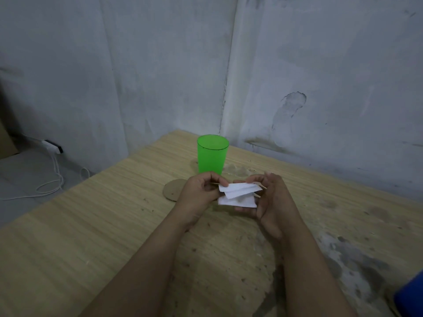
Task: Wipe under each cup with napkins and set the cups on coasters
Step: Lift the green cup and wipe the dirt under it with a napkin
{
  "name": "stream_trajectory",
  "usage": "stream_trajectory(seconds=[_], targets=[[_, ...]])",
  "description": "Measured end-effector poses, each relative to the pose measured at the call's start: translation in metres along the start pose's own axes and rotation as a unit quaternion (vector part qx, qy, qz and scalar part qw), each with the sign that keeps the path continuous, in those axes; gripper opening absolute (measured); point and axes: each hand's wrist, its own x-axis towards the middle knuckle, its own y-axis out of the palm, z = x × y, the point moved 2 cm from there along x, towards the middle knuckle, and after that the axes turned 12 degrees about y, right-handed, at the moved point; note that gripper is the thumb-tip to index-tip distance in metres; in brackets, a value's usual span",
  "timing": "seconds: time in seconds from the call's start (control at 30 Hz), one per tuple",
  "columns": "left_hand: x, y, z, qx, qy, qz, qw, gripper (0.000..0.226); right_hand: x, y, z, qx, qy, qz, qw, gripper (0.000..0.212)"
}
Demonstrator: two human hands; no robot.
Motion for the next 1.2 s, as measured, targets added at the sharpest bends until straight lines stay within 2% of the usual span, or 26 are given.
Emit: stream_trajectory(seconds=[0.07, 0.2, 0.3, 0.47, 0.53, 0.6, 0.7, 0.77, 0.9, 0.97, 1.07, 1.13, 1.2], targets=[[0.0, 0.0, 0.001, 0.008, 0.005, -0.002, 1.0, 0.034, 0.002, 0.001, -0.002, -0.035, 0.008, -0.017, 0.999, 0.032], [0.0, 0.0, 0.003, 0.005, 0.008, -0.001, 1.0, 0.039, 0.001, 0.001, -0.003, -0.068, -0.018, -0.012, 0.997, 0.008], [-0.001, -0.002, 0.003, 0.027, 0.017, 0.01, 0.999, 0.042, 0.002, 0.0, -0.002, -0.069, -0.027, -0.009, 0.997, 0.021], [-0.003, 0.001, -0.002, 0.083, 0.023, 0.015, 0.996, 0.041, 0.007, -0.008, -0.002, -0.105, -0.059, -0.051, 0.991, 0.051], [-0.002, 0.002, -0.006, 0.091, 0.006, 0.003, 0.996, 0.038, 0.008, -0.01, -0.001, -0.117, -0.071, -0.06, 0.989, 0.056], [-0.001, 0.003, -0.007, 0.054, -0.019, -0.012, 0.998, 0.035, 0.009, -0.01, 0.0, -0.131, -0.087, -0.069, 0.985, 0.058], [-0.001, 0.003, -0.004, 0.038, -0.04, -0.028, 0.998, 0.016, 0.008, -0.007, 0.0, -0.156, -0.116, -0.079, 0.978, 0.061], [-0.003, 0.002, 0.0, 0.053, -0.049, -0.011, 0.997, 0.005, 0.007, -0.006, 0.0, -0.183, -0.135, -0.085, 0.97, 0.064], [-0.005, 0.004, 0.001, 0.048, -0.055, 0.006, 0.997, 0.008, 0.007, -0.005, 0.002, -0.195, -0.159, -0.104, 0.962, 0.069], [-0.003, 0.002, 0.001, 0.078, -0.033, -0.034, 0.996, 0.007, 0.009, -0.005, 0.001, -0.193, -0.171, -0.141, 0.956, 0.062], [-0.001, -0.003, 0.004, 0.162, 0.023, -0.091, 0.982, 0.011, 0.007, -0.005, 0.003, -0.177, -0.206, -0.218, 0.937, 0.031], [-0.003, -0.003, 0.004, 0.209, 0.056, -0.107, 0.97, 0.014, 0.004, 0.0, 0.003, -0.159, -0.2, -0.201, 0.946, 0.011], [-0.005, 0.002, -0.001, 0.236, 0.086, -0.104, 0.962, 0.012, 0.003, 0.007, 0.0, -0.145, -0.175, -0.164, 0.96, 0.012]])
